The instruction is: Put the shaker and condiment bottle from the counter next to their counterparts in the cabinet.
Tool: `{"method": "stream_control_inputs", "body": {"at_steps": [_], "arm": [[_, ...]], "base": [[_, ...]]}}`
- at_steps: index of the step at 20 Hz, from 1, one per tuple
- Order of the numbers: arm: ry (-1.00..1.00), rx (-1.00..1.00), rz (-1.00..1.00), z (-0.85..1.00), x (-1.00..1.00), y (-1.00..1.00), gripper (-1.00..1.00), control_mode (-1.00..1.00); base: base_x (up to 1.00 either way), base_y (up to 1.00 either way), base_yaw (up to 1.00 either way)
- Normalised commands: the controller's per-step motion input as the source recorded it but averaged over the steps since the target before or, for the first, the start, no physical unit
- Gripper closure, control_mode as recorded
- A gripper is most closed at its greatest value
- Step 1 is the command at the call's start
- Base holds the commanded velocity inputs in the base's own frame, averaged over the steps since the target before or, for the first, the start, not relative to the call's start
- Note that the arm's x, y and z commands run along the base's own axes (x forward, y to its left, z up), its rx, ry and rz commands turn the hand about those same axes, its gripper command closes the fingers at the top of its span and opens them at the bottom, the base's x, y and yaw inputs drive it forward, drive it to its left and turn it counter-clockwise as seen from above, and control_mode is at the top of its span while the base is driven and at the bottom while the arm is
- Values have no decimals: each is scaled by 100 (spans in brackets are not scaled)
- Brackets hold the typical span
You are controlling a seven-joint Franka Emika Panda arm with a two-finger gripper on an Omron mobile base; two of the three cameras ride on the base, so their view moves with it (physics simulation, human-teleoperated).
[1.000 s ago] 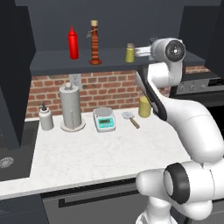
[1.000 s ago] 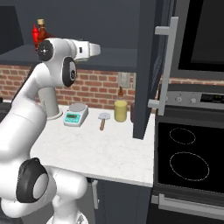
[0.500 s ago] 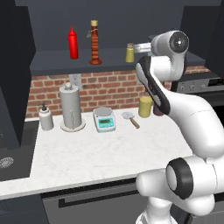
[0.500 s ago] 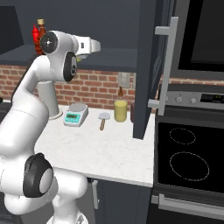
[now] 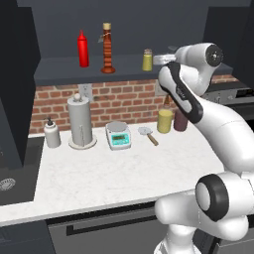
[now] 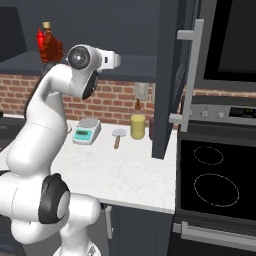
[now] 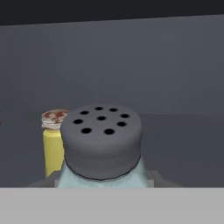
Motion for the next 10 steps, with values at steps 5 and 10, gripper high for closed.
{"method": "stream_control_inputs", "body": {"at_steps": [5,10], "arm": [[0,0,8,-1,13,0,100,-100],[0,3,17,-4,35,0,100,-100]], "base": [[0,0,0],[0,0,0]]}}
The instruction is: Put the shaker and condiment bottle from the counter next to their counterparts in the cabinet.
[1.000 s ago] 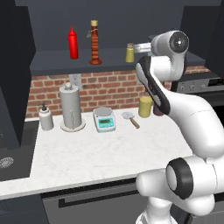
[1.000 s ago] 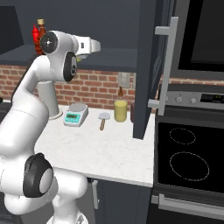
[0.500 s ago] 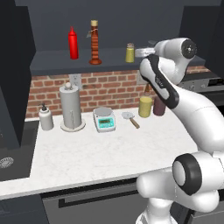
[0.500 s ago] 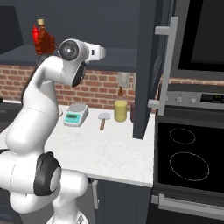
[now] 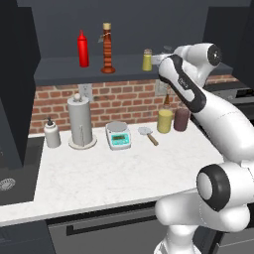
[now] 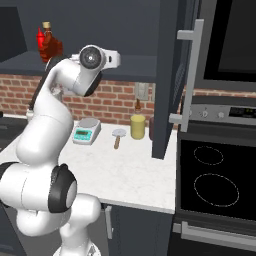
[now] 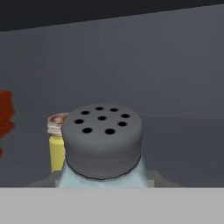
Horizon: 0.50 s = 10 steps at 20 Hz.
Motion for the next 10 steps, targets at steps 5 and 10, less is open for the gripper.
{"method": "stream_control_inputs", "body": {"at_steps": [5,10], "arm": [[0,0,12,0,14,0,100,-100],[0,0,7,0,5,0,100,-100]], "base": [[0,0,0],[0,0,0]]}}
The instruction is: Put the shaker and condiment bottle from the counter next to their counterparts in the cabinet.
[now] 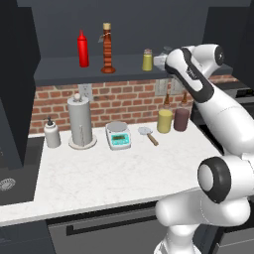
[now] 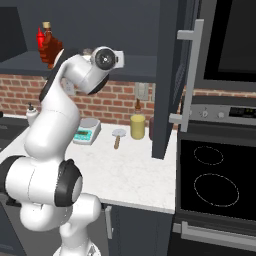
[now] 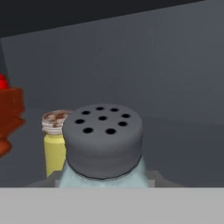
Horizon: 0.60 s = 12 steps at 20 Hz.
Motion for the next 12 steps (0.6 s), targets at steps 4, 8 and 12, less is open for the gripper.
{"method": "stream_control_inputs", "body": {"at_steps": [4,8,12], "arm": [[0,0,7,0,10,0,100,-100],[0,0,7,0,17,0,100,-100],[0,0,5,0,17,0,100,-100]], "base": [[0,0,0],[0,0,0],[0,0,0]]}}
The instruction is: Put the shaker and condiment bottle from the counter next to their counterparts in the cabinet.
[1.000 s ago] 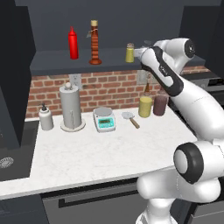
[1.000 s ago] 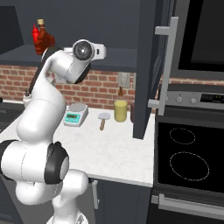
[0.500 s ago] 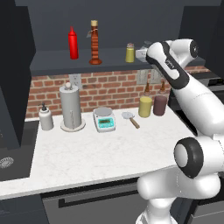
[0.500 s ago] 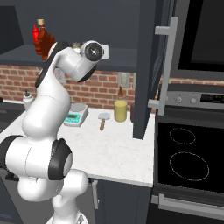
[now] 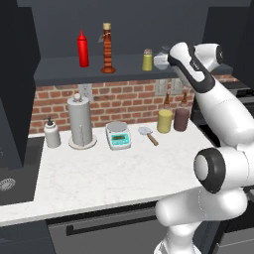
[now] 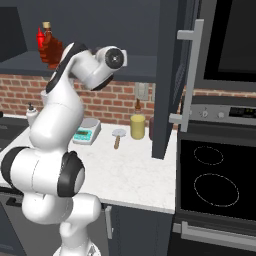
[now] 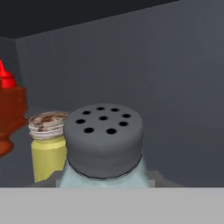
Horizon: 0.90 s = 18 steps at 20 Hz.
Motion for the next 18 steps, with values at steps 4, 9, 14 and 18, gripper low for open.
{"method": "stream_control_inputs", "body": {"at_steps": [4,9,14,18], "arm": [[0,0,4,0,13,0,100,-100],[0,0,3,0,20,7,-100,-100],[0,0,1,0,13,5,-100,-100],[0,0,1,0,1,0,-100,-100]], "base": [[0,0,0],[0,0,0],[0,0,0],[0,0,0]]}}
